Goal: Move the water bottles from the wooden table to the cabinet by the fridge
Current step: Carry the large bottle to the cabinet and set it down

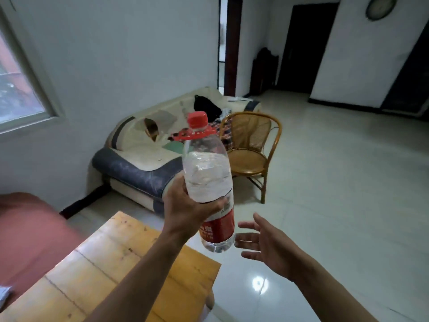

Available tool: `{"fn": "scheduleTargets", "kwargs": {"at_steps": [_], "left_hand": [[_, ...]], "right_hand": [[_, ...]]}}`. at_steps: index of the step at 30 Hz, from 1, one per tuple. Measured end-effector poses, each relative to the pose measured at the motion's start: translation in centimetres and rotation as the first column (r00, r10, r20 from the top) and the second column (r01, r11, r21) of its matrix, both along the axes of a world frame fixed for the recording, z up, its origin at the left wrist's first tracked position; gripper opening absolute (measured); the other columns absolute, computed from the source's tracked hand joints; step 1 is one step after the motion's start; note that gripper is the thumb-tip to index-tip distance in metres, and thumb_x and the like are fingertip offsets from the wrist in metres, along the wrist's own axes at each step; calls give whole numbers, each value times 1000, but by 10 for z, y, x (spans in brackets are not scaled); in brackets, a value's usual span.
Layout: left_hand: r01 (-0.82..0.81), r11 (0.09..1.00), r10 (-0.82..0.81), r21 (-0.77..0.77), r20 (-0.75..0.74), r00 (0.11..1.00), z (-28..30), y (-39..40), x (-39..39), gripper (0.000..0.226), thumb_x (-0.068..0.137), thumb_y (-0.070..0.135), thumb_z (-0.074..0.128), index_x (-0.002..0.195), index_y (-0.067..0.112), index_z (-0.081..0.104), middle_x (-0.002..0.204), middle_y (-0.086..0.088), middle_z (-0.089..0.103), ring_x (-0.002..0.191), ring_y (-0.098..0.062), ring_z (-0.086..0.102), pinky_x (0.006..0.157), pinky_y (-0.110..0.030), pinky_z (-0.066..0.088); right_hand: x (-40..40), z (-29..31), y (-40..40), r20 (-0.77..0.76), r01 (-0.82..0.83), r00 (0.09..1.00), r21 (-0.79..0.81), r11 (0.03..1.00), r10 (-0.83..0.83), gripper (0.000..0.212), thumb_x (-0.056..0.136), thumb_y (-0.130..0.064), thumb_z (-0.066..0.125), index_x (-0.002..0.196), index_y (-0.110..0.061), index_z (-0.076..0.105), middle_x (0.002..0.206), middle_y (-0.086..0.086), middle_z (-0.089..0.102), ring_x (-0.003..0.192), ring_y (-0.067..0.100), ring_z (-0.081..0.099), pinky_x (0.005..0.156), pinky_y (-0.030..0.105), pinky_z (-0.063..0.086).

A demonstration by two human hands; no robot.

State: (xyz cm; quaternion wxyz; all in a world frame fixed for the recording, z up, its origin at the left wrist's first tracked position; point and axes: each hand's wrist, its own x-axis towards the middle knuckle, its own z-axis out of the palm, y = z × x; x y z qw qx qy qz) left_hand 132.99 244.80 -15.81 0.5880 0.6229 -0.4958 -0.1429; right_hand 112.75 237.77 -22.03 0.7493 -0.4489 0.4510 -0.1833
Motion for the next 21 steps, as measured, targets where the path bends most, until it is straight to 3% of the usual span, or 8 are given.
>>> {"fn": "scheduleTargets", "kwargs": {"at_steps": [6,11,16,21], "left_hand": [[152,988,-153,16,73,985,13,-73,-121,80,57,50,90,124,21,58,112,9,69,102,-5,68,81,-32,62],[237,971,-238,20,125,963,26,-118,-196,91,51,64,83,125,18,56,115,6,68,104,-9,67,81,-33,62],[319,947,-321,34,138,937,37,-162,-247,92,47,63,86,122,19,55,113,5,68,102,-10,68,78,-35,62],[378,926,-376,5,114,919,40,-201,-291,84,48,46,95,117,19,56,107,9,67,97,-4,66,74,-21,60]], "right_hand": [[-125,9,-45,13,102,995,17,995,-103,57,96,-61,42,126,-15,59,121,16,69,112,31,66,92,44,54],[-201,23,-71,32,195,980,19,981,-196,58,97,-60,41,126,-13,59,120,17,67,108,31,66,85,41,53],[-255,32,-89,64,311,947,48,949,-313,57,95,-62,44,123,-16,62,123,16,66,112,34,66,89,49,56],[-291,30,-112,49,430,900,58,901,-433,59,95,-61,46,123,-12,63,108,15,69,115,35,65,97,50,52]]}}
